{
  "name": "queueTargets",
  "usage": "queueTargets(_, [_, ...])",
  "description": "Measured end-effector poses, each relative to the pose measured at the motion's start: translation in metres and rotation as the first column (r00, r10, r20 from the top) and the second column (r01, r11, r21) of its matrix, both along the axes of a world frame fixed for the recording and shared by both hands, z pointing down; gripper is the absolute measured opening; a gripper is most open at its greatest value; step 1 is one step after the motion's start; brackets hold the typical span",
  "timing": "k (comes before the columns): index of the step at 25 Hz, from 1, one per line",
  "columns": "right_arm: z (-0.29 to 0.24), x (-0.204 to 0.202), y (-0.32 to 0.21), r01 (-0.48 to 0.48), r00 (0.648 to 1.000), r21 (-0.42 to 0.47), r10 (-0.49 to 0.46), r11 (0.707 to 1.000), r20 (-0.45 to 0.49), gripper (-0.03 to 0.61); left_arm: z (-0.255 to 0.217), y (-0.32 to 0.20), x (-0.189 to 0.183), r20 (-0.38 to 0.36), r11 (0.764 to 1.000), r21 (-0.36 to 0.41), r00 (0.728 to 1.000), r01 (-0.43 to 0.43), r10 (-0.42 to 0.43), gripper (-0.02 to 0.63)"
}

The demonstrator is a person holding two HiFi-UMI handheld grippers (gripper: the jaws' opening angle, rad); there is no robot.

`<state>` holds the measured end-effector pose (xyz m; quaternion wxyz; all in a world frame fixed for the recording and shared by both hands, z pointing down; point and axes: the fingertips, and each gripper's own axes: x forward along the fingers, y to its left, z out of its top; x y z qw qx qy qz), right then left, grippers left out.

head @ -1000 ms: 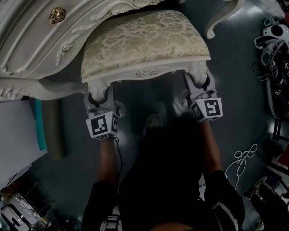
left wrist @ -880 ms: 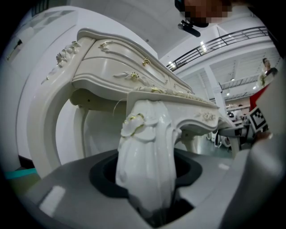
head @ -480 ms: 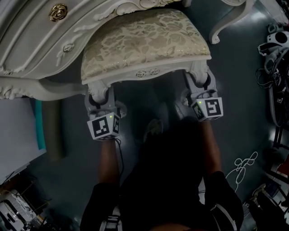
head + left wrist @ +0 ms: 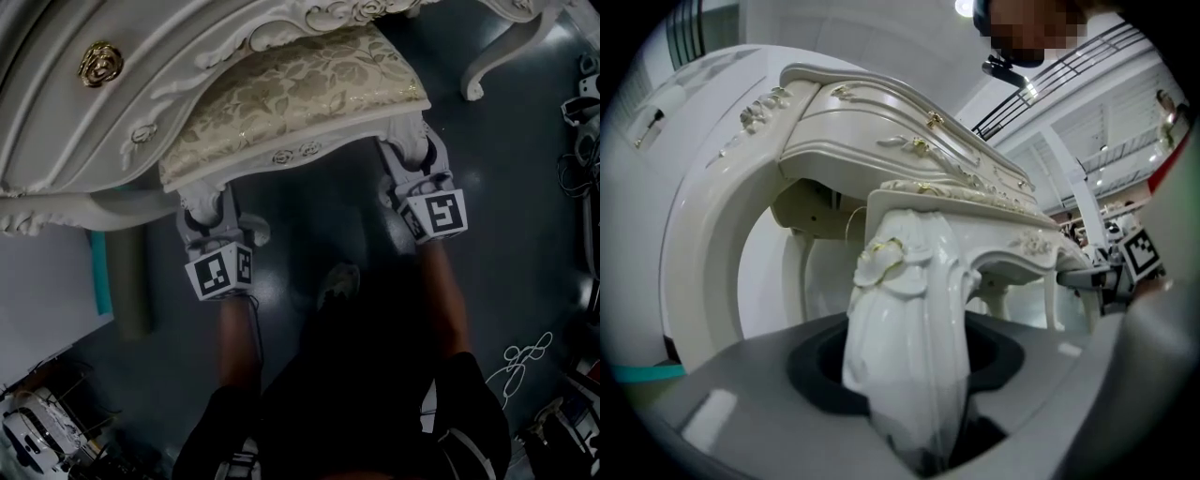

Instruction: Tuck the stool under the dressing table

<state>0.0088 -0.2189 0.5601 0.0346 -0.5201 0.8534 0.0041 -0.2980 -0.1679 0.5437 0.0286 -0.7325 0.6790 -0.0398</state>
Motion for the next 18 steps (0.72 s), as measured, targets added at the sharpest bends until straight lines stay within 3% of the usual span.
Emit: queueTargets(18, [0.02,-0.037,-0.072,0.092,0.996,0.076,-0.091,0.993,-0.016,0.23,0.024,-0.035,-0.03,0.003,0.989,0.075,0.992,0.126,-0.127,0.247])
